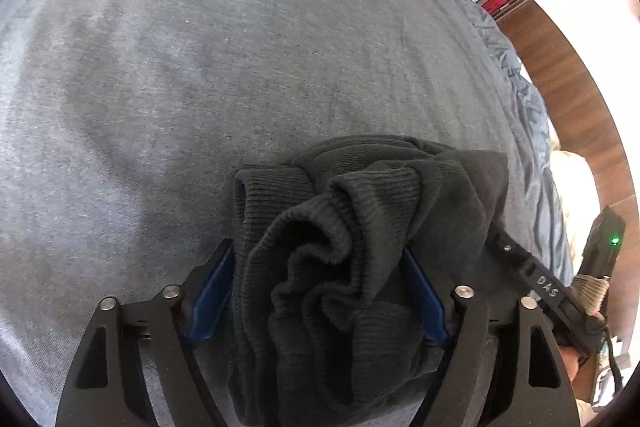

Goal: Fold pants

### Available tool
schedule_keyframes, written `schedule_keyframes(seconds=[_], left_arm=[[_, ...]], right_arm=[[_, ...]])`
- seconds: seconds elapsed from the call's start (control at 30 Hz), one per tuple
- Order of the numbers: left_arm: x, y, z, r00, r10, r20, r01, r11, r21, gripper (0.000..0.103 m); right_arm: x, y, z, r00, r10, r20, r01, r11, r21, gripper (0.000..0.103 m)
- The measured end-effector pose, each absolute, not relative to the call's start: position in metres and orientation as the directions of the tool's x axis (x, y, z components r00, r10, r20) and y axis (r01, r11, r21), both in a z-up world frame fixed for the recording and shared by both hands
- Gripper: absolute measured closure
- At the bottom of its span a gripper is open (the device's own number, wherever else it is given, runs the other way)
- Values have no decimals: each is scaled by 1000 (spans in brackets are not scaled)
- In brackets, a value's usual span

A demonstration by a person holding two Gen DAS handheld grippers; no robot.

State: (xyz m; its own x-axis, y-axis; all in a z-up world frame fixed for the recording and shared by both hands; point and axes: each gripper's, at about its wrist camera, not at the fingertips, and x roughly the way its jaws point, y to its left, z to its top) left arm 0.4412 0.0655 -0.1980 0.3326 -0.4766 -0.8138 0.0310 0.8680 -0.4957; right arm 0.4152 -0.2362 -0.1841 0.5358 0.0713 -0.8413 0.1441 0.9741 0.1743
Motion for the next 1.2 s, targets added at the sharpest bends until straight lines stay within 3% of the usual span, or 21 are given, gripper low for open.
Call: schedule_keyframes(seconds=[0.07, 0.23, 0.37, 0.57, 0.87, 1.2], left_arm=[[441, 67, -197, 326, -498, -804, 34, 856, -516, 37], [439, 68, -185, 322, -512, -796, 20, 844, -535, 52], [432, 66, -171, 338, -506, -793, 31, 848, -528, 59], [423, 69, -143, 382, -533, -755, 39, 826, -563, 63], [400, 104, -94, 461, -532, -710, 46, 813, -580, 63], [373, 193, -65, 505, -430, -748, -5, 866, -500, 63]], right_arm=[[416, -237, -188, 531, 78, -844, 146, 973, 182, 38], [413, -233, -182, 534, 81, -842, 142, 973, 184, 53], [408, -233, -170, 549, 87, -831, 142, 970, 195, 65], [398, -232, -141, 588, 90, -804, 143, 966, 213, 75], [378, -206, -86, 657, 88, -749, 90, 977, 193, 75], [363, -119, -64, 656, 177, -734, -10, 974, 227, 75]])
